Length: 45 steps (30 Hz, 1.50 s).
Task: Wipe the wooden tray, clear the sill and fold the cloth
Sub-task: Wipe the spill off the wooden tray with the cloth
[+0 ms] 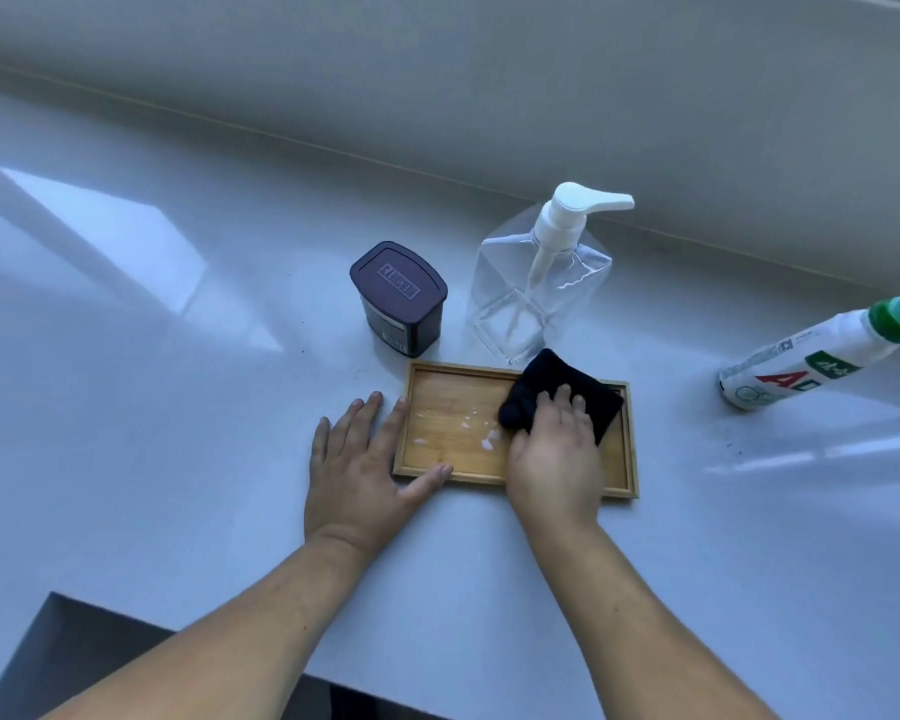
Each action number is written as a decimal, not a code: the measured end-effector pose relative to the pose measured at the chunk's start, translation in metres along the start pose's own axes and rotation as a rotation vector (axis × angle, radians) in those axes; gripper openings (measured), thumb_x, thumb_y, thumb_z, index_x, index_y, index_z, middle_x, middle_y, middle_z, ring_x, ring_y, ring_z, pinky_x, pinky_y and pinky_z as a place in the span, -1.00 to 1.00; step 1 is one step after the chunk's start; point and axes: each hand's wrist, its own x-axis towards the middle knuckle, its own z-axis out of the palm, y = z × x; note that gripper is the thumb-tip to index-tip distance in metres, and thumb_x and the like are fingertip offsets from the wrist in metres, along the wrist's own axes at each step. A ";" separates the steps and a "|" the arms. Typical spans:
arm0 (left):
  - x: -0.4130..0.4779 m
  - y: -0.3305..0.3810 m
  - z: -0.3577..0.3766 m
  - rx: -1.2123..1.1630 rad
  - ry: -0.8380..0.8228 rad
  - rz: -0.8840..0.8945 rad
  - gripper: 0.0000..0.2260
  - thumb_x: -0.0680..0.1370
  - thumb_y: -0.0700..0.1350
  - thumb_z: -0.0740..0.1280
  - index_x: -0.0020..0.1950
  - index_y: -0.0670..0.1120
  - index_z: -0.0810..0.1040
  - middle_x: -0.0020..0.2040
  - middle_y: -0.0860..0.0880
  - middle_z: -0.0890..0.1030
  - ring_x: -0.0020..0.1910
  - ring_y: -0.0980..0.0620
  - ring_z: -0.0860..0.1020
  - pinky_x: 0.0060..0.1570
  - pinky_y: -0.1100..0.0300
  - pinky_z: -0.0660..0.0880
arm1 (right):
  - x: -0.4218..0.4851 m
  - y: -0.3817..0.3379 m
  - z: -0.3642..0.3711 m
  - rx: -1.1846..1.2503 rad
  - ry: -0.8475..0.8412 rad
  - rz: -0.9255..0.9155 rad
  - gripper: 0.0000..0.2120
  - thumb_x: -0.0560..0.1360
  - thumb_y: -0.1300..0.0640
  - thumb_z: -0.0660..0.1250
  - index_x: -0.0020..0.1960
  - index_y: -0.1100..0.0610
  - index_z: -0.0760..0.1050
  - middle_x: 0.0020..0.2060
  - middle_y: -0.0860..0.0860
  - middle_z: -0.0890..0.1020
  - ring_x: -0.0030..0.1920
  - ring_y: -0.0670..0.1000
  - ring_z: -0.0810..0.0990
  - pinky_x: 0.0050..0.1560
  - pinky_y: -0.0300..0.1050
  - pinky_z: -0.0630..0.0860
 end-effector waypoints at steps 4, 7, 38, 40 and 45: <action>0.001 0.000 0.001 -0.003 -0.007 0.007 -0.16 0.45 0.49 0.14 0.64 0.09 0.35 0.66 -0.04 0.34 0.66 -0.06 0.22 0.66 -0.11 -0.09 | -0.008 -0.052 0.015 -0.002 -0.067 -0.250 -0.40 0.58 0.11 0.25 0.58 0.27 0.28 0.61 0.27 0.27 0.61 0.25 0.20 0.59 0.08 0.08; 0.000 0.000 0.001 -0.014 -0.019 -0.007 -0.19 0.43 0.37 0.13 0.65 0.09 0.32 0.66 -0.04 0.33 0.66 -0.07 0.21 0.65 -0.16 -0.05 | -0.021 -0.056 0.015 0.018 -0.196 -0.506 -0.40 0.59 0.12 0.24 0.60 0.23 0.28 0.63 0.20 0.26 0.64 0.19 0.15 0.62 0.02 0.02; 0.003 0.001 -0.001 -0.037 -0.013 -0.001 -0.16 0.41 0.48 0.23 0.62 0.13 0.38 0.65 -0.02 0.33 0.67 -0.03 0.16 0.65 -0.01 -0.22 | -0.037 0.017 -0.026 0.140 -0.332 -0.458 -0.52 0.51 0.00 0.22 0.41 0.02 0.52 0.39 -0.02 0.61 0.47 -0.01 0.44 0.40 -0.01 0.43; 0.002 0.002 0.000 -0.047 0.013 0.002 -0.09 0.37 0.61 0.20 0.59 0.12 0.41 0.63 -0.02 0.36 0.66 -0.03 0.18 0.65 -0.02 -0.20 | -0.045 0.048 -0.031 0.135 -0.246 -0.324 -0.48 0.50 0.03 0.24 0.46 0.03 0.52 0.44 -0.03 0.57 0.51 -0.03 0.42 0.44 -0.07 0.37; 0.002 -0.001 0.001 -0.038 0.022 0.015 -0.06 0.38 0.67 0.10 0.61 0.13 0.38 0.63 -0.02 0.35 0.66 -0.02 0.17 0.66 -0.10 -0.12 | -0.054 0.093 -0.031 0.145 -0.068 -0.049 -0.50 0.55 0.16 0.35 0.49 0.11 0.49 0.46 0.00 0.55 0.53 0.03 0.40 0.50 -0.02 0.31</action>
